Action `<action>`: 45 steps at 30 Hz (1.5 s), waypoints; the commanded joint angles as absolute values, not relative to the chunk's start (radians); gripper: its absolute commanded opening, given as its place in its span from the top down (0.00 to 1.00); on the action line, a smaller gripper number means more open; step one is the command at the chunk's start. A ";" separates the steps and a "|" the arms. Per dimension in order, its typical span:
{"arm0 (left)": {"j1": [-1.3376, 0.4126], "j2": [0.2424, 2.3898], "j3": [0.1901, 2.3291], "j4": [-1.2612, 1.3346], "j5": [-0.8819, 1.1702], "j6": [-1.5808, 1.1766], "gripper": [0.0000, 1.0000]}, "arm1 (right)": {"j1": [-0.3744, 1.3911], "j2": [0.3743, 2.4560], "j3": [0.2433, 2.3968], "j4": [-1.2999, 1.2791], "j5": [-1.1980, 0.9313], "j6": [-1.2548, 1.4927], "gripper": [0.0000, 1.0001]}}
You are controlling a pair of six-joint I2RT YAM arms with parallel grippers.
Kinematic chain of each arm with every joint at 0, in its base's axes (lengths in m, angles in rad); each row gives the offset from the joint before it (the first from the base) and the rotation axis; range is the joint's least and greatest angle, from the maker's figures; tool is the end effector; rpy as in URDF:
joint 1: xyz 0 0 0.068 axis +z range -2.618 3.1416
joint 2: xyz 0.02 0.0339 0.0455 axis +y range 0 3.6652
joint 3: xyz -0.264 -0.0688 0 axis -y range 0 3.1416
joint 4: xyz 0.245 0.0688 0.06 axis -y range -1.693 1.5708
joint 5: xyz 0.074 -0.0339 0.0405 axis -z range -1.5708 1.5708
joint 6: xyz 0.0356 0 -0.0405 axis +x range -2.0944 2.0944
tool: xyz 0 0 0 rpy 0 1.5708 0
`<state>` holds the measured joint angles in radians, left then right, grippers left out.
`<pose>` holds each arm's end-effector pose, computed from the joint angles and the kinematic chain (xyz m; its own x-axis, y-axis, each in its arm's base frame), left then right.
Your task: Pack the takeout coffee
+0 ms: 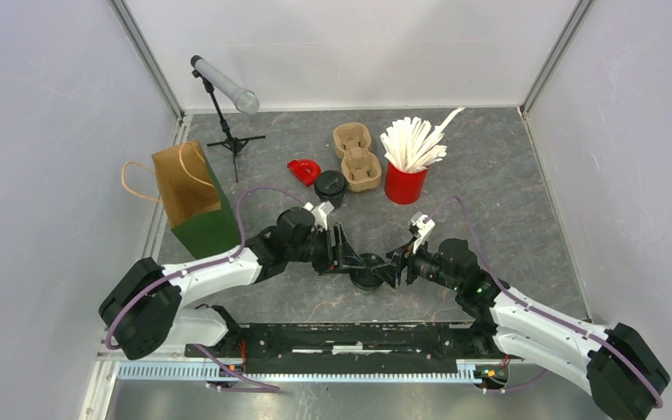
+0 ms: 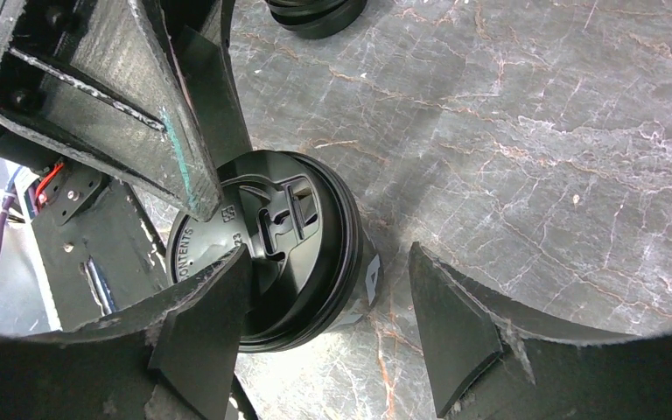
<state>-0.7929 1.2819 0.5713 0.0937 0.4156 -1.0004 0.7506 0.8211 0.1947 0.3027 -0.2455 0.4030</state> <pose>0.1698 -0.1929 0.1906 -0.9623 -0.1204 -0.2438 0.1350 0.5669 -0.8127 0.1233 0.1268 0.1772 -0.5395 0.0170 -0.8418 -0.6724 0.5930 0.4429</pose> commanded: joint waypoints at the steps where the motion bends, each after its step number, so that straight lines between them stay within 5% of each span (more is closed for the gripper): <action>1: -0.792 1.259 0.587 0.040 0.436 -0.926 0.32 | 0.753 0.849 0.191 0.162 -0.288 0.267 0.28; 7: -0.788 1.278 0.612 -0.023 0.416 -0.857 0.31 | 0.738 0.891 0.229 0.132 -0.320 0.201 0.29; 13: -0.788 1.332 0.614 -0.004 0.451 -0.841 0.46 | 0.726 0.876 0.217 0.178 -0.319 0.308 0.31; 27: -0.787 1.392 0.634 -0.003 0.455 -0.687 0.53 | 0.703 0.712 0.159 0.245 -0.248 0.572 0.39; 37: -0.787 1.439 0.643 -0.003 0.430 -0.650 0.55 | 0.693 0.673 -0.071 0.426 -0.225 0.764 0.45; 45: -0.787 1.441 0.642 0.032 0.443 -0.612 0.55 | 0.693 0.626 0.089 0.253 -0.167 0.659 0.30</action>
